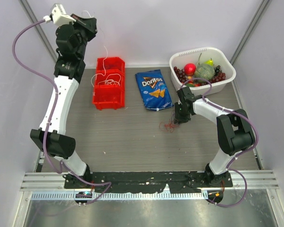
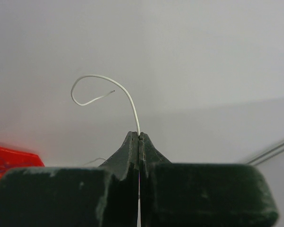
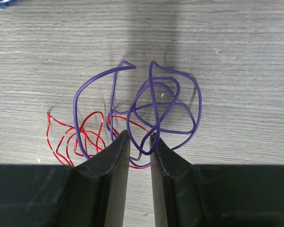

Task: Untangle the cables

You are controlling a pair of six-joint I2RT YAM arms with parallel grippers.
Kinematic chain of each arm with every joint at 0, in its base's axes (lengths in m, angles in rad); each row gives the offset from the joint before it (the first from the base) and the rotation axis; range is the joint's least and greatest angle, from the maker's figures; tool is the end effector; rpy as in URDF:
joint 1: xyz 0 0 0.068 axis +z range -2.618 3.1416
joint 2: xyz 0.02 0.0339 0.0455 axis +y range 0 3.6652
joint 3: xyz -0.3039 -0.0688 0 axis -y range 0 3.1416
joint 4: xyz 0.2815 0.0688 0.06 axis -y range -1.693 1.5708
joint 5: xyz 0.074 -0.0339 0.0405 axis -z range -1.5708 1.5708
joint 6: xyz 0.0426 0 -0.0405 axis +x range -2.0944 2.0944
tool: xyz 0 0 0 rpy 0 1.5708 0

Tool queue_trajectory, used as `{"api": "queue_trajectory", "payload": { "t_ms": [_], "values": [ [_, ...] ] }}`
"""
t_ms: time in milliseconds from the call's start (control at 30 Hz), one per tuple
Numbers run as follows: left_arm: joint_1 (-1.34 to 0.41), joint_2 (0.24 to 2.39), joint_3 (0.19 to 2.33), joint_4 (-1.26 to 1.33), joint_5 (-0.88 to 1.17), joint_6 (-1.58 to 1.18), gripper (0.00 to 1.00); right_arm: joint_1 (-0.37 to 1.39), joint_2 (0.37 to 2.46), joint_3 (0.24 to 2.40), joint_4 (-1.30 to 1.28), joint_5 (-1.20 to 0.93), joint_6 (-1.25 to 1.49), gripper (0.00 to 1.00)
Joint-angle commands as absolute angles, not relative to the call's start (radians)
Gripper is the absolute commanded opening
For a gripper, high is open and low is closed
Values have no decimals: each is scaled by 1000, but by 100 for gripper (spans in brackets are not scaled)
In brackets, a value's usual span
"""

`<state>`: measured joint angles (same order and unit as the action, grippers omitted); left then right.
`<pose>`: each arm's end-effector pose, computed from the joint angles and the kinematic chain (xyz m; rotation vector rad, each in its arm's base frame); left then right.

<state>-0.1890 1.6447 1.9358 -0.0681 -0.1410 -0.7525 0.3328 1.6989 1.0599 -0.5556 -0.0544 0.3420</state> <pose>0.4020 -0.0708 0.5805 -0.5005 1.2906 -0.6963 0.3427 0.1209 0.1868 -0.0016 2.7940 0.2478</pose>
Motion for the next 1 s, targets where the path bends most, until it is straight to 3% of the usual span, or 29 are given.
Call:
{"api": "queue_trajectory", "payload": {
  "t_ms": [0,500,667,967],
  "values": [
    [-228,1651,2061,-6,-103,-652,0,334,1660,1083,-560,-43,336,29],
    [-238,1660,2123,49,-87,-640,0,334,1677,1097,-565,-48,333,28],
    [-276,1671,2247,57,-68,-523,0,334,1675,1098,-568,-46,333,29],
    [-275,1660,2229,54,-103,-546,0,334,1692,1112,-569,-61,333,29]
  ]
}}
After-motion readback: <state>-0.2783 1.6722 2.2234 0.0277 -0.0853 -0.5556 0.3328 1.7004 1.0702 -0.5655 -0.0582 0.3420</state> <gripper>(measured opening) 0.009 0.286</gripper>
